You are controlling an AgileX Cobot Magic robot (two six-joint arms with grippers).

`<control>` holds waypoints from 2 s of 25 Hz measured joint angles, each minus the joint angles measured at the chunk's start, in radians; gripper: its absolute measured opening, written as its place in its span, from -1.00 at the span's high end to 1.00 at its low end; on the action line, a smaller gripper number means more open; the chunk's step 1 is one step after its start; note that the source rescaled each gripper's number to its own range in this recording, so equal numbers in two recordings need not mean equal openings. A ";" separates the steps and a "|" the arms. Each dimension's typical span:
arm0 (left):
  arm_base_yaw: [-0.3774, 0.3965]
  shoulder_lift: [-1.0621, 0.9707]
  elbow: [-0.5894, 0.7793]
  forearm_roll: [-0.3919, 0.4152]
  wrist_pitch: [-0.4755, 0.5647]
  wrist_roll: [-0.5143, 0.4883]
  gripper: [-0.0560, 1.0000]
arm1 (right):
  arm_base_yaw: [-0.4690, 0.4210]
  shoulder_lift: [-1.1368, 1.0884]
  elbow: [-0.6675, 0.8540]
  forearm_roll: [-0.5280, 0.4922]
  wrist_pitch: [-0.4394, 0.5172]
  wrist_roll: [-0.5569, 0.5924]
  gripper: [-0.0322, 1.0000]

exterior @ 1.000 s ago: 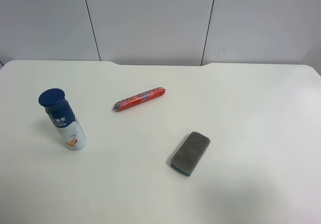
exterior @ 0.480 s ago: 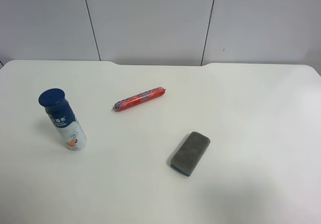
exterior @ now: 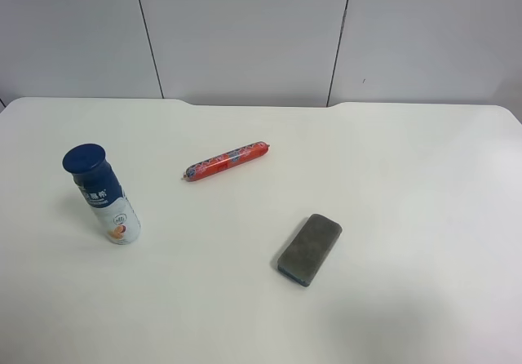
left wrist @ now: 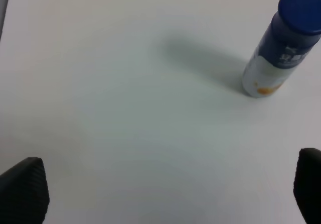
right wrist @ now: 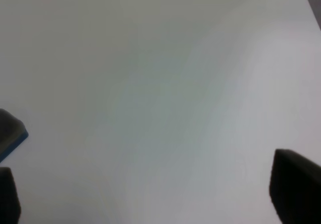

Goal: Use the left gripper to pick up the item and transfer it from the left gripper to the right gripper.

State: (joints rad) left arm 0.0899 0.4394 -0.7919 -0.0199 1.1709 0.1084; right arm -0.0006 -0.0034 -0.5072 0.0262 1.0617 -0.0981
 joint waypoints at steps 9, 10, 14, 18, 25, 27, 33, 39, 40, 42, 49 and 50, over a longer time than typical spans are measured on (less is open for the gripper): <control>-0.127 0.244 -0.153 0.073 0.022 -0.092 -1.00 | 0.000 0.000 0.000 0.000 0.000 0.000 -0.99; -0.148 0.266 -0.163 0.079 0.026 -0.102 -1.00 | 0.000 0.000 0.000 0.000 0.000 0.000 -0.99; -0.228 0.365 -0.212 0.095 0.042 -0.138 -1.00 | 0.000 0.000 0.000 0.000 0.000 0.000 -0.99; -0.288 0.469 -0.272 0.109 0.044 -0.178 -1.00 | 0.000 0.000 0.000 0.000 0.000 0.000 -0.99; -0.377 0.622 -0.368 0.122 0.043 -0.248 -1.00 | 0.000 0.000 0.000 0.000 0.000 0.000 -0.99; -0.398 0.660 -0.386 0.124 0.043 -0.269 -1.00 | 0.000 0.000 0.000 0.000 0.000 0.000 -0.99; -0.478 0.760 -0.410 0.148 0.042 -0.367 -1.00 | 0.000 0.000 0.000 0.000 0.000 0.000 -0.99; -0.530 0.858 -0.411 0.174 0.040 -0.461 -1.00 | 0.000 0.000 0.000 0.000 0.000 0.000 -0.99; -0.531 0.874 -0.411 0.174 0.040 -0.469 -1.00 | 0.000 0.000 0.000 0.000 0.000 0.000 -0.99; -0.531 0.903 -0.411 0.175 0.040 -0.475 -1.00 | 0.000 0.000 0.000 0.000 0.000 0.000 -0.99; -0.531 0.995 -0.411 0.176 0.039 -0.479 -1.00 | 0.000 0.000 0.000 0.000 0.000 0.000 -0.99; -0.531 1.007 -0.411 0.176 0.039 -0.479 -1.00 | 0.000 0.000 0.000 0.000 0.000 0.000 -0.99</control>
State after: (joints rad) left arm -0.4416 1.4459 -1.2030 0.1564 1.2100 -0.3707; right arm -0.0006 -0.0034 -0.5072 0.0262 1.0617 -0.0981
